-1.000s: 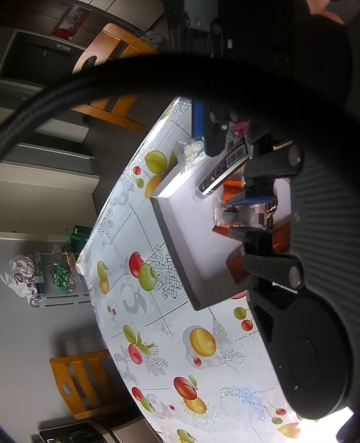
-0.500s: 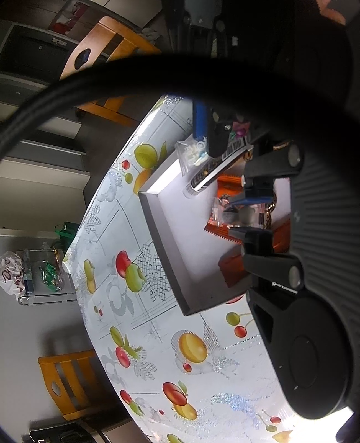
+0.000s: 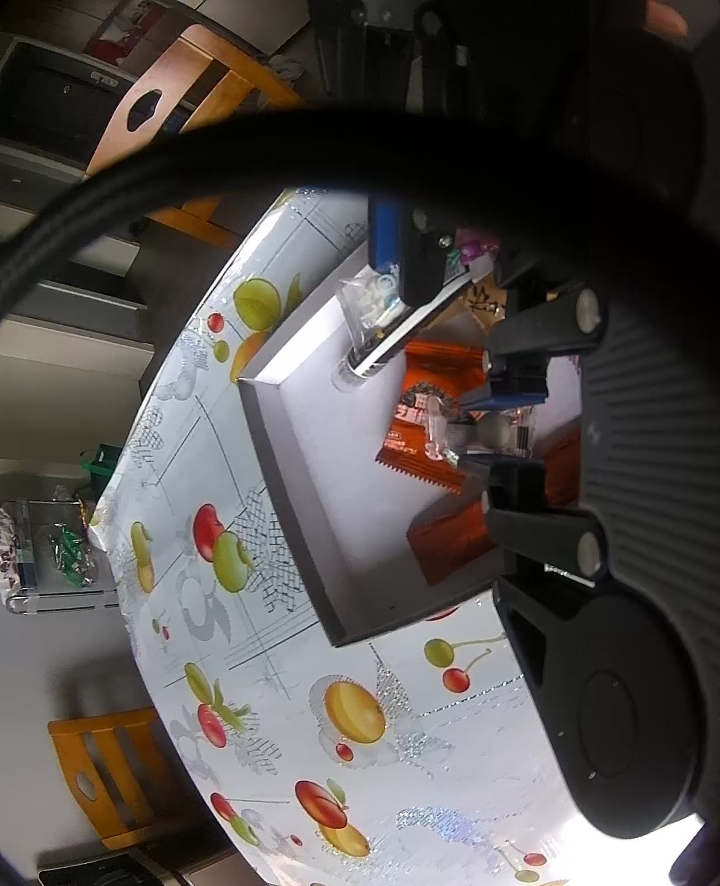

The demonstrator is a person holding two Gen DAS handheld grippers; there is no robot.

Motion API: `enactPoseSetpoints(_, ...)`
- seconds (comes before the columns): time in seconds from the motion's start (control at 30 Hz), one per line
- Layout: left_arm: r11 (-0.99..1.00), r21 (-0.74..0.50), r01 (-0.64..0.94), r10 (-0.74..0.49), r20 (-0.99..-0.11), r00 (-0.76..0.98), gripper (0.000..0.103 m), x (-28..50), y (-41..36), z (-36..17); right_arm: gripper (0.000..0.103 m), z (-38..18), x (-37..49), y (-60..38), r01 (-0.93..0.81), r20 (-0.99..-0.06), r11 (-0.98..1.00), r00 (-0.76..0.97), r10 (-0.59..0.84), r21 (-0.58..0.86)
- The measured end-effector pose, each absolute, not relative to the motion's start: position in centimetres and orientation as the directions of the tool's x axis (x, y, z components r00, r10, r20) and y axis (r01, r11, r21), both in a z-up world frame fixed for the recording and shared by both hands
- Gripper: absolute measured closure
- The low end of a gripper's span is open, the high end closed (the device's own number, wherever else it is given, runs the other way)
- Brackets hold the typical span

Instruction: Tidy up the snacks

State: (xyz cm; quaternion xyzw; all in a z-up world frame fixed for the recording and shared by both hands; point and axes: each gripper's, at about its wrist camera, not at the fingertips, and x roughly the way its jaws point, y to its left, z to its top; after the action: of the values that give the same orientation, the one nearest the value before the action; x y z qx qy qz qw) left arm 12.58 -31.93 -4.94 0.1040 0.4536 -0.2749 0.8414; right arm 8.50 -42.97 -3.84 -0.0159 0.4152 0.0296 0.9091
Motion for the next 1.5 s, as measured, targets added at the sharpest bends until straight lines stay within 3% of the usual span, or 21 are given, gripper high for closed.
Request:
enactPoseSetpoints(0.47,0.821,-0.069,0.567,-0.369,-0.822,0.434,0.089,12.4,-31.9,-5.5,0.082,-4.1,8.6,-43.0,-0.062,-0.762,0.998,0.646,0.032,-0.01)
enactPoseSetpoints(0.6,0.818,-0.072,0.571,-0.375,-0.82,0.433,0.088,12.3,-31.7,-5.2,0.075,-3.8,8.6,-43.1,-0.048,-0.755,0.999,0.655,0.026,-0.007)
enactPoseSetpoints(0.67,0.817,-0.075,0.572,-0.38,-0.816,0.436,0.083,12.1,-31.6,-4.9,0.073,-3.4,8.5,-43.2,-0.041,-0.746,0.999,0.665,0.026,-0.002)
enactPoseSetpoints(0.8,0.816,-0.073,0.573,-0.392,-0.799,0.456,0.051,11.9,-31.4,-4.1,0.068,-2.9,8.5,-43.6,-0.022,-0.73,1.0,0.683,0.02,0.007)
enactPoseSetpoints(0.9,0.815,-0.073,0.575,-0.399,-0.79,0.465,0.047,11.7,-31.2,-3.7,0.068,-2.7,8.4,-43.8,-0.012,-0.727,1.0,0.686,0.013,0.007)
enactPoseSetpoints(1.03,0.822,-0.066,0.565,-0.389,-0.791,0.473,0.031,11.5,-31.0,-3.2,0.067,-2.3,8.0,-43.8,-0.005,-0.72,1.0,0.694,0.01,0.009)
enactPoseSetpoints(1.27,0.834,-0.034,0.551,-0.361,-0.788,0.499,0.024,11.2,-30.5,-2.3,0.059,-1.6,7.5,-43.5,0.005,-0.703,1.0,0.711,0.003,0.009)
enactPoseSetpoints(1.5,0.84,-0.038,0.541,-0.368,-0.773,0.517,0.019,10.5,-29.3,-1.3,0.031,-0.3,6.6,-43.3,0.019,-0.681,1.0,0.732,-0.011,0.004)
